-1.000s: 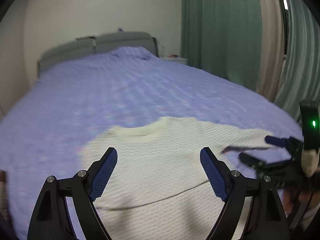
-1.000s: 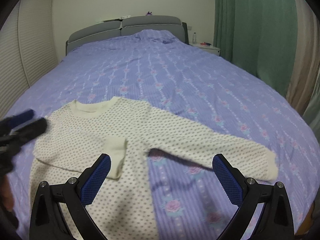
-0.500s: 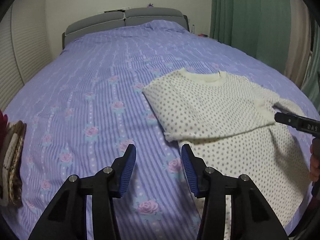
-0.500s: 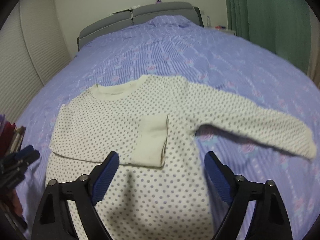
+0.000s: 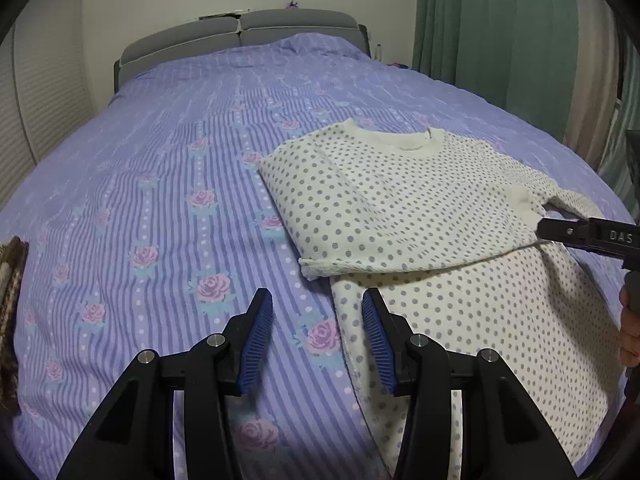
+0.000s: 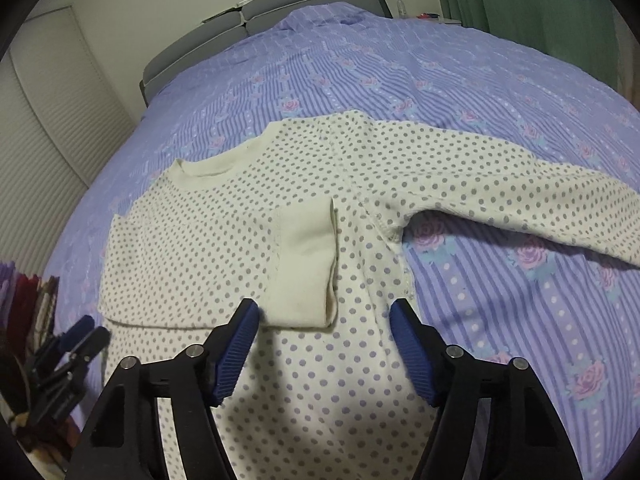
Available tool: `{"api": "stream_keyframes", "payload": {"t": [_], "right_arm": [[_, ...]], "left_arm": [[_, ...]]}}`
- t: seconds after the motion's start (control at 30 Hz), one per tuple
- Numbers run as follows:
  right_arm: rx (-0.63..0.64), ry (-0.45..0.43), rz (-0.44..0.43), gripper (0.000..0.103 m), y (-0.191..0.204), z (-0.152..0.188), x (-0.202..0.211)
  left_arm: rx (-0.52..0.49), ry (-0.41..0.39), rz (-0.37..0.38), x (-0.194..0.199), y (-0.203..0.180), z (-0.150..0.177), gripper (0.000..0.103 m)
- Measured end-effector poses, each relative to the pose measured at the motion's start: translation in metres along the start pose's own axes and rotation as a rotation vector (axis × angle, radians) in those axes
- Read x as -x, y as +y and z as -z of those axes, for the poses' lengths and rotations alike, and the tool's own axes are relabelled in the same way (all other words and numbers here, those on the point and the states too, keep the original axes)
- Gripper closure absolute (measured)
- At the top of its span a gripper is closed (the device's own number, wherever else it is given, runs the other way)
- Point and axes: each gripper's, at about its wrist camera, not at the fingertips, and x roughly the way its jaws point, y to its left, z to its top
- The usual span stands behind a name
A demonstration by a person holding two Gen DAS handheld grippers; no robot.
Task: Fold small clothes
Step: 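Open the left gripper and release the folded sleeve on the shirt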
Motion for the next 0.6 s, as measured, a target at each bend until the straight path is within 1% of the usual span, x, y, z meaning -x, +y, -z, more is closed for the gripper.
{"api": "stream_keyframes", "payload": {"t": [0.07, 0.13, 0.27, 0.37, 0.43, 0.47, 0.5, 0.57, 0.6], "right_arm": [[-0.012, -0.006, -0.009, 0.038, -0.001, -0.001, 0.003], [-0.029, 0.000, -0.013, 0.043, -0.003, 0.001, 0.005], [-0.071, -0.016, -0.039, 0.043, -0.005, 0.006, 0.014], [-0.069, -0.016, -0.049, 0.043, -0.001, 0.008, 0.014], [-0.066, -0.002, -0.054, 0.051, 0.002, 0.009, 0.009], [-0.072, 0.005, -0.052, 0.053, 0.004, 0.009, 0.008], [-0.075, -0.003, -0.050, 0.053, 0.007, 0.009, 0.009], [-0.093, -0.023, -0.080, 0.053, 0.010, 0.011, 0.012], [-0.102, -0.012, -0.098, 0.053, 0.011, 0.012, 0.009]], "left_arm": [[-0.001, -0.001, -0.007, -0.002, 0.000, -0.001, 0.056], [0.002, -0.003, -0.008, -0.004, 0.001, -0.003, 0.056], [0.003, -0.011, -0.017, -0.007, -0.001, -0.008, 0.056], [0.005, -0.014, -0.014, -0.007, -0.001, -0.011, 0.056], [0.000, -0.018, -0.017, -0.006, -0.002, -0.012, 0.056], [-0.003, -0.021, -0.018, -0.005, -0.003, -0.012, 0.056], [-0.005, -0.023, -0.019, -0.004, -0.003, -0.012, 0.056], [-0.010, -0.026, -0.018, -0.002, -0.003, -0.014, 0.056], [-0.014, -0.028, -0.020, -0.002, -0.003, -0.014, 0.056]]}}
